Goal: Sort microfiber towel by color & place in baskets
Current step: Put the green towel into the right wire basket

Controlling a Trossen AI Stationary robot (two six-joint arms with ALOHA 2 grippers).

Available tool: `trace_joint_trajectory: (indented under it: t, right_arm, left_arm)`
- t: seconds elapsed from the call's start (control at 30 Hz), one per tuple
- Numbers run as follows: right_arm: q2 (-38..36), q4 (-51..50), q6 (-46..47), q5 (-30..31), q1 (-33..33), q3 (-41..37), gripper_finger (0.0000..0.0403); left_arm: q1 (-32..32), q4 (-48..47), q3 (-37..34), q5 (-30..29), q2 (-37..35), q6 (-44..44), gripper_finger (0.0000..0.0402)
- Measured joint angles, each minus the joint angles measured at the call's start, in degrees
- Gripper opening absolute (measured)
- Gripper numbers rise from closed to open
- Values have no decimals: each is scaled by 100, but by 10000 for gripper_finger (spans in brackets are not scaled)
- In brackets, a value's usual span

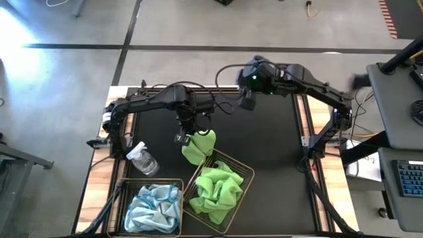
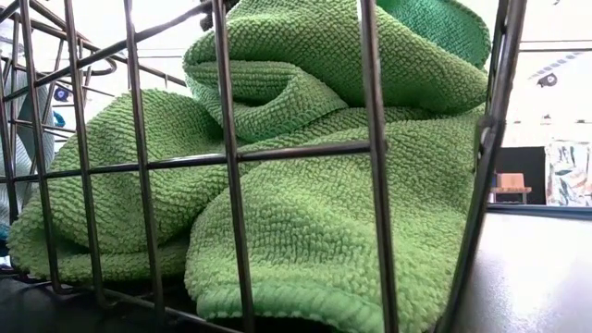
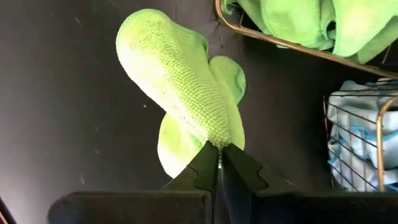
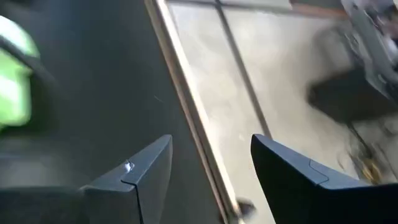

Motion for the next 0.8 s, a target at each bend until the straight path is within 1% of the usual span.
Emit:
trace_joint_trajectory:
  t: [0.07,0.2,0.37,0.43,0.53,0.7,0.8]
  right_arm:
    - [-28,-268,146,20,-182,2,215]
    - [-31,-733,654,-373,-457,-13,215]
    - [-31,-927,861,-629,-498,-200,215]
    - [-31,-919,853,-718,-481,-299,215]
    - [-31,-915,853,-822,-479,-460,215]
    - [-31,-916,903,-866,-481,-750,215]
    - [-31,-915,912,-869,-481,-914,215]
  left_arm:
    - [0,-68,0,101,-73,-98,0]
    - [-28,-131,63,326,-286,-364,0]
    - [-147,-116,315,438,-629,-772,0]
    - [-240,-122,502,468,-785,-949,0]
    - [-433,-118,846,674,-942,-1134,0]
    - [-859,-116,1495,1280,-1169,-1597,0]
    - [-1186,-115,1835,1440,-1235,-1985,0]
